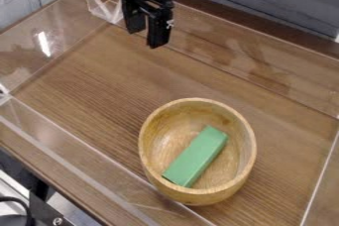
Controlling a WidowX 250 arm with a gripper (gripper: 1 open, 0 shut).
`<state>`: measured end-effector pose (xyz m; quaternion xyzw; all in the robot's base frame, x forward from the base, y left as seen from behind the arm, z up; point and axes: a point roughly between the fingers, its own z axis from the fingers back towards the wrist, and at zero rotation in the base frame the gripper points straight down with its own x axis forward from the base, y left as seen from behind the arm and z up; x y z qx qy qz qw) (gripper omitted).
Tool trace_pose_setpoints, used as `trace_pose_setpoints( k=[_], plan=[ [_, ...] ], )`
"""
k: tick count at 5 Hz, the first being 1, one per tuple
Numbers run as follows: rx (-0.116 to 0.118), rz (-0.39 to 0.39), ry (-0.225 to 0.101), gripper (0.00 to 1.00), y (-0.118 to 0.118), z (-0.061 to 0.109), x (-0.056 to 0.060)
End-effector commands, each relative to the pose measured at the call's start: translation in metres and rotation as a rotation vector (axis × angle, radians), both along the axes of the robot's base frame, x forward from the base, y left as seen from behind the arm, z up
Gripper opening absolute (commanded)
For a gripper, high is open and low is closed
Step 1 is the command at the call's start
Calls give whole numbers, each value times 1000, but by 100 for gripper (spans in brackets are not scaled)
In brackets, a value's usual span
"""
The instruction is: Remove the green block from inside the brown bowl and put it on the table
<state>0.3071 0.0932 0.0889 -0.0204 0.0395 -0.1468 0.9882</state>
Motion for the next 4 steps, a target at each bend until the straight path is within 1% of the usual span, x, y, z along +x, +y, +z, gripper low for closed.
trace_pose_setpoints(
  k=[1, 4],
  plan=[
    [17, 11, -52, 100, -1, 13, 3],
    [9, 32, -37, 100, -28, 5, -17]
  ],
)
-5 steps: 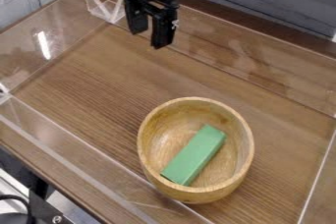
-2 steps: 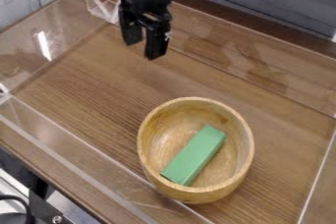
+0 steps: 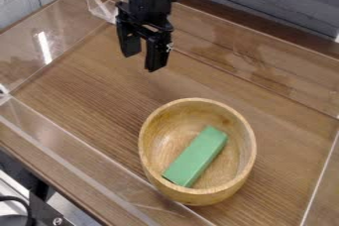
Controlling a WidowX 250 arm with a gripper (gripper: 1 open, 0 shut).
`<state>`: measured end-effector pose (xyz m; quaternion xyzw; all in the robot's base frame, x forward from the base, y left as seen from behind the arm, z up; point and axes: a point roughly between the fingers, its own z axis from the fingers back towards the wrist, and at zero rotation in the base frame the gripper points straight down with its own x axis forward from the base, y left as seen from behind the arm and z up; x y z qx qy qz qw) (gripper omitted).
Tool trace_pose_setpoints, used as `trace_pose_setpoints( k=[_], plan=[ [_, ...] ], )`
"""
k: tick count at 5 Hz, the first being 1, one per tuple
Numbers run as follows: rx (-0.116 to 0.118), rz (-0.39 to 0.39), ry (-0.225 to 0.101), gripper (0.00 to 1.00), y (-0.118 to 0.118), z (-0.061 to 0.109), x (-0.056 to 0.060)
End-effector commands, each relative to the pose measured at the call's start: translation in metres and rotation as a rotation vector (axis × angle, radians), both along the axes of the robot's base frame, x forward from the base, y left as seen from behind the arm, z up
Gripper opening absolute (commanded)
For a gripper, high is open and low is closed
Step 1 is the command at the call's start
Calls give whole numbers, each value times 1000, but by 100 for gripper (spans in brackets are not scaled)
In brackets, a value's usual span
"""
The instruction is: Remove the green block from inside the brown bowl and put it on the table
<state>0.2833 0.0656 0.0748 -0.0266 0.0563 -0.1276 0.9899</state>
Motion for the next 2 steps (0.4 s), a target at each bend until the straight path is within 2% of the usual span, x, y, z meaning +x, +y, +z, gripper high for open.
trace_pose_setpoints(
  k=[1, 2],
  plan=[
    [15, -4, -68, 100, -7, 18, 1],
    [15, -5, -65, 100, -15, 18, -5]
  ],
)
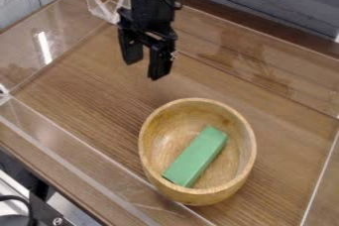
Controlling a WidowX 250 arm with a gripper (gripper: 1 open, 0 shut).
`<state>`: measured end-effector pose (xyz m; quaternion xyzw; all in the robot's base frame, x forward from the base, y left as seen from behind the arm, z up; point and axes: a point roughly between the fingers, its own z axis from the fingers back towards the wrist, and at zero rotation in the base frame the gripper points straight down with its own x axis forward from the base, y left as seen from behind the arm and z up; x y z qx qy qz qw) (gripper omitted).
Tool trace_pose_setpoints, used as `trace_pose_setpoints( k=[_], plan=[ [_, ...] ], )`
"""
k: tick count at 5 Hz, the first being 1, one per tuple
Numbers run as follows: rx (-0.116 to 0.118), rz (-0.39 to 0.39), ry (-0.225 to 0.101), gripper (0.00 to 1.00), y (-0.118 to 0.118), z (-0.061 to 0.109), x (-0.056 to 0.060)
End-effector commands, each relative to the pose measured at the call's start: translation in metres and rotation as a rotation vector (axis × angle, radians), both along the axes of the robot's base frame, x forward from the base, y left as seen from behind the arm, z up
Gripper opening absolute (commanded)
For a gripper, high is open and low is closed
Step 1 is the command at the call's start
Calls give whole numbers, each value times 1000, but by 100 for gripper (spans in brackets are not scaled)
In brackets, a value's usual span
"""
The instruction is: Remove the green block from inside the brown bowl and put it on the table
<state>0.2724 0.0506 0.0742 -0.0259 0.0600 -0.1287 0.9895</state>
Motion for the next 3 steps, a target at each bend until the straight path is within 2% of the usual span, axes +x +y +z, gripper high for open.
trace_pose_setpoints(
  k=[1, 3],
  plan=[
    [12, -4, -69, 100, -6, 18, 0],
    [11, -11, -66, 100, -20, 19, -11]
  ],
)
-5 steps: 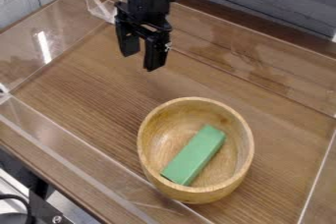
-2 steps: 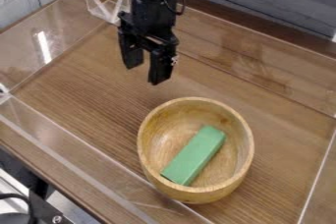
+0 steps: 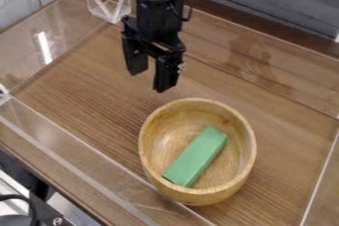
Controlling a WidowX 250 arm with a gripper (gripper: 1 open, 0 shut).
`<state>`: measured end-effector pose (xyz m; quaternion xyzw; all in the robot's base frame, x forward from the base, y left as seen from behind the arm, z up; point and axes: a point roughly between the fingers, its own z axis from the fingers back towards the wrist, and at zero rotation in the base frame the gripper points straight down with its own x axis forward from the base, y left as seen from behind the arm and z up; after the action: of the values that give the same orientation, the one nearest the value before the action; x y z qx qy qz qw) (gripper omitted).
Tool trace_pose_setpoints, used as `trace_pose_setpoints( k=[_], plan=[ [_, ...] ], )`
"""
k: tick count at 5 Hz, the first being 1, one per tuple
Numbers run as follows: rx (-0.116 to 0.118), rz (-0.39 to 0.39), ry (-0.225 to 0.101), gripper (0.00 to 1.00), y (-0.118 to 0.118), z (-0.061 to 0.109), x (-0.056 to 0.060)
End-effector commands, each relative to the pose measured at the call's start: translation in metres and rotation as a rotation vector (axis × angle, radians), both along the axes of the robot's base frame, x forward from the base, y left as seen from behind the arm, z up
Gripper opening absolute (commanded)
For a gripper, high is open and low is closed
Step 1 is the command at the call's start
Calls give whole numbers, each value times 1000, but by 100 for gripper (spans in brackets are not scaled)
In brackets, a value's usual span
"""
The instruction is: Remove the green block from inside the brown bowl and put it on the table
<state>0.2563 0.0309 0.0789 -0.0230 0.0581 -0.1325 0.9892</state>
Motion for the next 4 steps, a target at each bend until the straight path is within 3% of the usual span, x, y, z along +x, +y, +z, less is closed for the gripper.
trace_pose_setpoints(
  k=[1, 4],
  plan=[
    [6, -2, -58, 100, -7, 14, 0],
    [6, 0, -57, 100, -26, 15, -14]
  ],
)
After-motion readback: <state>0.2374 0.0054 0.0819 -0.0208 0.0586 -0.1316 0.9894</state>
